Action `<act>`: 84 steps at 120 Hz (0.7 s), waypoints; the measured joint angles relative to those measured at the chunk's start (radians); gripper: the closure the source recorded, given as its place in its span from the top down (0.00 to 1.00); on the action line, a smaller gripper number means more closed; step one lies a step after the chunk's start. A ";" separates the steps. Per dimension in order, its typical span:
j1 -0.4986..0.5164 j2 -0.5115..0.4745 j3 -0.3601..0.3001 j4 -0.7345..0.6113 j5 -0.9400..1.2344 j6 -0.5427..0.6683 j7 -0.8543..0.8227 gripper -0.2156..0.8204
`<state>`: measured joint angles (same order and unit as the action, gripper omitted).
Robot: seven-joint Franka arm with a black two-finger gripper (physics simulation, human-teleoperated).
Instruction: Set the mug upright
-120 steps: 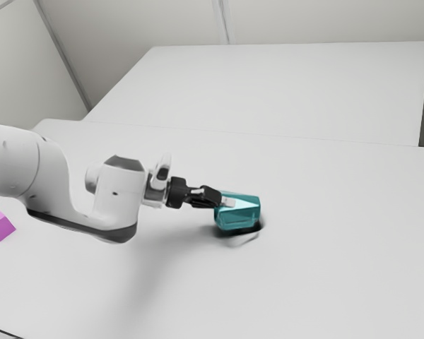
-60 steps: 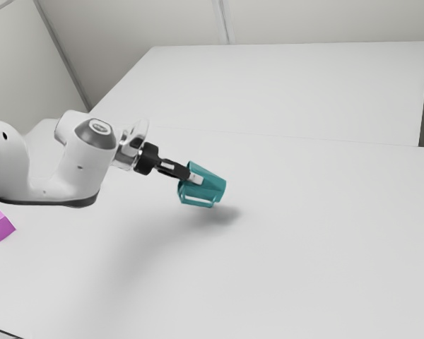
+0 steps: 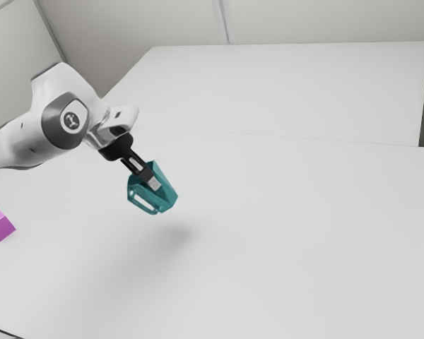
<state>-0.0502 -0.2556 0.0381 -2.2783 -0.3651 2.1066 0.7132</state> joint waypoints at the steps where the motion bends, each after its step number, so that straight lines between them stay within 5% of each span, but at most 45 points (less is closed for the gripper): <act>1: 0.000 -0.006 0.000 -0.003 0.007 -0.003 -0.007 0.03; 46: -0.003 -0.071 -0.018 -0.070 0.321 -0.091 -0.334 0.03; 84: -0.003 -0.048 -0.027 -0.148 0.483 0.038 -0.555 0.03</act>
<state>-0.0531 -0.3039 0.0107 -2.4261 0.1176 2.1449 0.1580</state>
